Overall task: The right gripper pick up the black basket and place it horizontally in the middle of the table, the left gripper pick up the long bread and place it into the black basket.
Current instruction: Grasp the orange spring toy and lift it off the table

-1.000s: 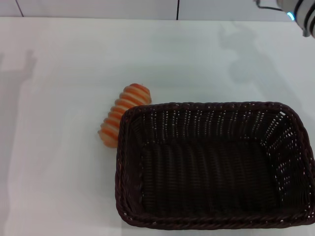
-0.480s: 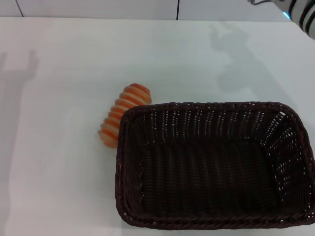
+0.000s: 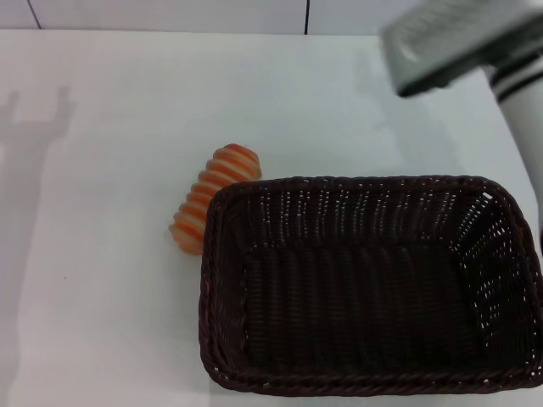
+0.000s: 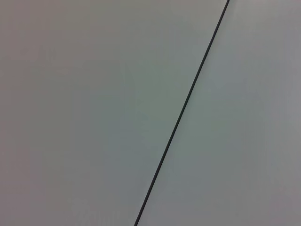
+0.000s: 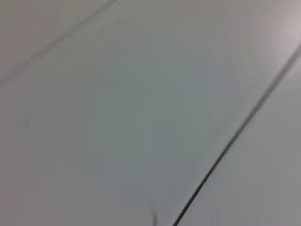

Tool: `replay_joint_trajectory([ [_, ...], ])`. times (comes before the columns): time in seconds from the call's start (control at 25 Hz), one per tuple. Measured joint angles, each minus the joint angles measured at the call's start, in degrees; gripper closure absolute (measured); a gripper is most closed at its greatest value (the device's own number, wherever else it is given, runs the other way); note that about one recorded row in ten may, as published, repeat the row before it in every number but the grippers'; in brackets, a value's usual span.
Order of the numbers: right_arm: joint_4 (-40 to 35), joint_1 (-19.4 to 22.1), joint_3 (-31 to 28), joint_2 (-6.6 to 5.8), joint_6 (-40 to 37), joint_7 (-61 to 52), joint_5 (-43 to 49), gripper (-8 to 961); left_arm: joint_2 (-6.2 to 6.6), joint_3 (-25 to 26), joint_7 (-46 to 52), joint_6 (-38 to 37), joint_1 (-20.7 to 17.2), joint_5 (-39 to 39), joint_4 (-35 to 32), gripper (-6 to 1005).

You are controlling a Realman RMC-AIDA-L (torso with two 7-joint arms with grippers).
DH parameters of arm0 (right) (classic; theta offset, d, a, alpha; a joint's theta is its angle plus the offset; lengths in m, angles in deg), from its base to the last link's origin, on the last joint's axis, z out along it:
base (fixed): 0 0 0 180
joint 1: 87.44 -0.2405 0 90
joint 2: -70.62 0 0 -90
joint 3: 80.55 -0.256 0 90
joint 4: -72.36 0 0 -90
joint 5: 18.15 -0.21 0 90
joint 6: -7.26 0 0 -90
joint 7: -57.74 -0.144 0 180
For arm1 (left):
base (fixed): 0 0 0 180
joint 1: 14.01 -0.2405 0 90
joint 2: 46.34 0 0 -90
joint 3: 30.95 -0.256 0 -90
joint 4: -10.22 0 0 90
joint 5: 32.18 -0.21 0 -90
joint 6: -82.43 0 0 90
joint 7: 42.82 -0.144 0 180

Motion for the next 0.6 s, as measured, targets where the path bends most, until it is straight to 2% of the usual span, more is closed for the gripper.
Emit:
replay_joint_trajectory([
  [0.04,1.66,0.16,-0.66,-0.03,-2.69,-6.24,2.76,634,0.00,-0.24,0.00,-0.07,-0.16,0.00,0.11,197],
  [0.08,4.81,0.58,-2.74,-0.12,-7.27,-17.14,6.46,634,0.00,-0.60,0.00,-0.27,-0.42,0.01,0.21,198],
  [0.12,4.81,0.58,-2.74,-0.12,-7.27,-17.14,6.46,634,0.00,-0.60,0.00,-0.27,-0.42,0.01,0.21,198],
  [0.32,11.49,2.98,-9.78,-0.24,-13.84,-40.90,8.50,634,0.00,-1.27,0.00,-0.42,-0.64,0.00,0.00,199],
  [0.6,15.14,5.29,-10.92,-0.16,-18.36,-46.23,8.61,634,-0.17,-3.00,-2.42,-0.72,-1.18,0.00,0.10,200],
])
